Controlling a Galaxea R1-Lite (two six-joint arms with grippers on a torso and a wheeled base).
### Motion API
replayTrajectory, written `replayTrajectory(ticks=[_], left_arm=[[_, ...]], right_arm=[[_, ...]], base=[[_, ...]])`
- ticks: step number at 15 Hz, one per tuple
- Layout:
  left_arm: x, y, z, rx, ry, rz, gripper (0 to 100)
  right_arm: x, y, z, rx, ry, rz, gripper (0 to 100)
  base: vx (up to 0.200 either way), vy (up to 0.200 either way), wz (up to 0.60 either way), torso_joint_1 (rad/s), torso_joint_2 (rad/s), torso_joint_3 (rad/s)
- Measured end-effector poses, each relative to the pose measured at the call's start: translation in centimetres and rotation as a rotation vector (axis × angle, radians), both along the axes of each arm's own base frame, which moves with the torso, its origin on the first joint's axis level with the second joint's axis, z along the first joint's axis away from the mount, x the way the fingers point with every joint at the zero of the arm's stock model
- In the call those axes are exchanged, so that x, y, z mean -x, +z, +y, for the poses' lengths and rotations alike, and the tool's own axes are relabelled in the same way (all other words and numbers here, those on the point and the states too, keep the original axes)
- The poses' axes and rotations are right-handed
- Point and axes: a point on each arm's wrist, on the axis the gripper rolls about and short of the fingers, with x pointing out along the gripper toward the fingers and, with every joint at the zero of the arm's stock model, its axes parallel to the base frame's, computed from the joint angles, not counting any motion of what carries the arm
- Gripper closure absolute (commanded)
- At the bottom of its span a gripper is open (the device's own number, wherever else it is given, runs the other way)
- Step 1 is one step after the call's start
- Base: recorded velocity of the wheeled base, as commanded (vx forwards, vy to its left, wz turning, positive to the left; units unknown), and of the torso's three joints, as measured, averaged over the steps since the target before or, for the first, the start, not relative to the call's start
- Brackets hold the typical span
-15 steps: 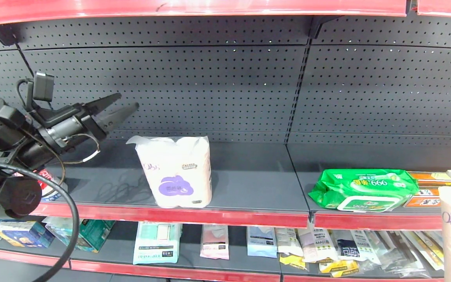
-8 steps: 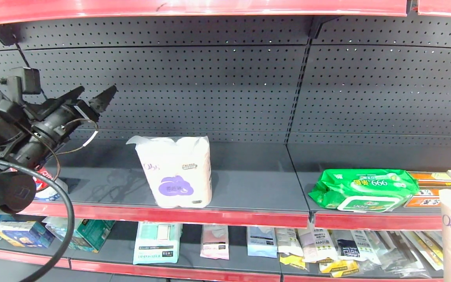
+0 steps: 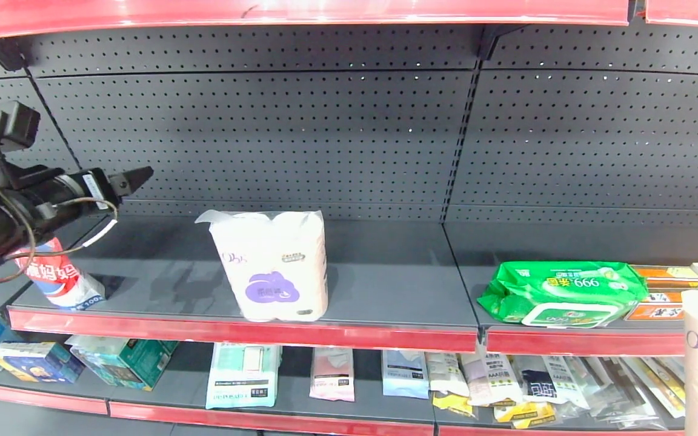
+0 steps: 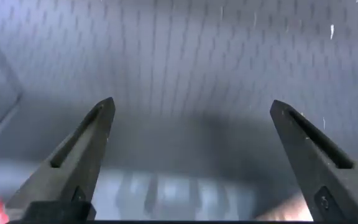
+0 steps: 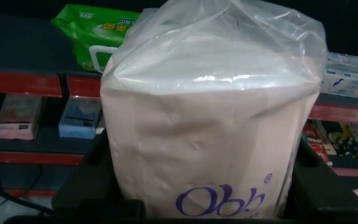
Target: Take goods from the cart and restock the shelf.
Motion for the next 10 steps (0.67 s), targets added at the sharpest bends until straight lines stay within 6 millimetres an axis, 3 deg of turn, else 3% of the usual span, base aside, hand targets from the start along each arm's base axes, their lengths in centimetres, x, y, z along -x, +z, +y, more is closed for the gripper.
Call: replayTrajectory(ticks=[4, 10], left_arm=[[5.9, 2.6, -0.6, -0.032, -0.032, -0.012, 0], [14.1, 2.0, -1.3, -0.100, -0.139, 0.059, 0]], right_arm=[[0.0, 0.0, 0.1, -0.018, 0.018, -0.007, 100], [0.1, 0.5, 0.1, -0.024, 0.053, -0.030, 100]], base=[[0.000, 0.000, 0.00, 0.000, 0.00, 0.000], [0.000, 0.000, 0.00, 0.000, 0.00, 0.000]])
